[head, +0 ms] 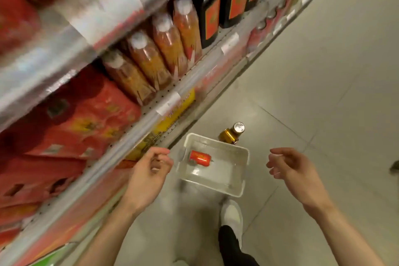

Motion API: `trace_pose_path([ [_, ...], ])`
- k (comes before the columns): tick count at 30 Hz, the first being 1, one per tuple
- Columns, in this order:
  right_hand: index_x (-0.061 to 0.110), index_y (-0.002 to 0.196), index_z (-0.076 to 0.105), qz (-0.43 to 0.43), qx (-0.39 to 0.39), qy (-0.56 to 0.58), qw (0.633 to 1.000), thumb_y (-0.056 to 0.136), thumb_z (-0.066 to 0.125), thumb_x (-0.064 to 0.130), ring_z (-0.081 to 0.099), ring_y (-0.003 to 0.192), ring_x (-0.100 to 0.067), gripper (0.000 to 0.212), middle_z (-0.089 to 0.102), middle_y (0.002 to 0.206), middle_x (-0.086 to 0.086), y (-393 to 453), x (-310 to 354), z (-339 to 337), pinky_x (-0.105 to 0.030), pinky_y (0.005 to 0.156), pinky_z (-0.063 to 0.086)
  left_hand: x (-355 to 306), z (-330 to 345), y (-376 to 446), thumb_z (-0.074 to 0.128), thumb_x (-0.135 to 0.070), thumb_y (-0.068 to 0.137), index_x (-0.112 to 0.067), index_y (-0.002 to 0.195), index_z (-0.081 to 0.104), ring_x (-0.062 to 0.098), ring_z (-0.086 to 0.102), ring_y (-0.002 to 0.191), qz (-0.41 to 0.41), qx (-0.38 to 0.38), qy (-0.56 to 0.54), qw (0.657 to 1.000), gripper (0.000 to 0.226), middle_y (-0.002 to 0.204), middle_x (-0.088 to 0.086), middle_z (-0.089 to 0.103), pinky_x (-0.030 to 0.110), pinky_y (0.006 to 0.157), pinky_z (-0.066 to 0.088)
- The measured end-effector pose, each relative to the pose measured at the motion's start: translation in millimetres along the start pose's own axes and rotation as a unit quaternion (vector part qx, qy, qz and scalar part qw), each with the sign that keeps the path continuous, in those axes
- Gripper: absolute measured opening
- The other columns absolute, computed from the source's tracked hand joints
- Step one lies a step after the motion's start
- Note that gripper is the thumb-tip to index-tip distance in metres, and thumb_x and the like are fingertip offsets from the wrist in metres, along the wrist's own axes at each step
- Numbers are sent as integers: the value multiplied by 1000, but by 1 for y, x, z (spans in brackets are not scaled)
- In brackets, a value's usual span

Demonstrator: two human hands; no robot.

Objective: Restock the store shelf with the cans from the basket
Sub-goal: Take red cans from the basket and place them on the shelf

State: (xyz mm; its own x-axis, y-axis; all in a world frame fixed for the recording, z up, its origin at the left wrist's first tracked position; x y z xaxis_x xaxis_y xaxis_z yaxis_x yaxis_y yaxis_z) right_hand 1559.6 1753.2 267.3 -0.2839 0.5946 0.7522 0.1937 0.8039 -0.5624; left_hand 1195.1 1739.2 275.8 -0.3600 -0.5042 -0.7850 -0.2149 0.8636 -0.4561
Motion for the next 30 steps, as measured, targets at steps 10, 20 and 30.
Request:
trace_pose_path([
  [10, 25, 108, 68, -82, 60, -146, 984, 96, 67, 27, 69, 83, -15, 12, 72, 93, 2, 183, -191, 185, -37, 76, 59, 239, 97, 168, 68, -22, 93, -30, 127, 55, 8, 63, 93, 34, 50, 148, 987, 37, 110, -8, 61, 30, 85, 53],
  [20, 16, 135, 57, -143, 183, -308, 923, 76, 80, 50, 65, 108, -23, 72, 66, 122, -4, 275, -285, 322, -43, 97, 53, 307, 144, 222, 61, -29, 98, -39, 137, 54, 13, 68, 92, 70, 102, 103, 987, 41, 104, -5, 66, 21, 79, 54],
  [30, 28, 127, 56, -183, 186, -330, 907, 68, 77, 41, 59, 111, -23, 64, 62, 122, -1, 276, -301, 335, -42, 101, 46, 301, 147, 212, 56, -27, 101, -39, 145, 46, -1, 65, 89, 78, 83, 102, 988, 47, 98, -10, 67, 18, 81, 55],
])
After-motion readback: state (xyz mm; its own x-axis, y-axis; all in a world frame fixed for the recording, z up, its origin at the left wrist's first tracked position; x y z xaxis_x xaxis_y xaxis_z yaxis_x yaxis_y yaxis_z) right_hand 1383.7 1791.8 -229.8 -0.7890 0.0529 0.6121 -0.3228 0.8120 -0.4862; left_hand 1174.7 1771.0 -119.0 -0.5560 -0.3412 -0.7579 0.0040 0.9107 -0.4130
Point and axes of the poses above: each hand's wrist, its own y-axis towards the middle knuckle, its own z-axis out of the palm, x = y × z, the point moved 10 cm from there along y, towards the middle knuckle
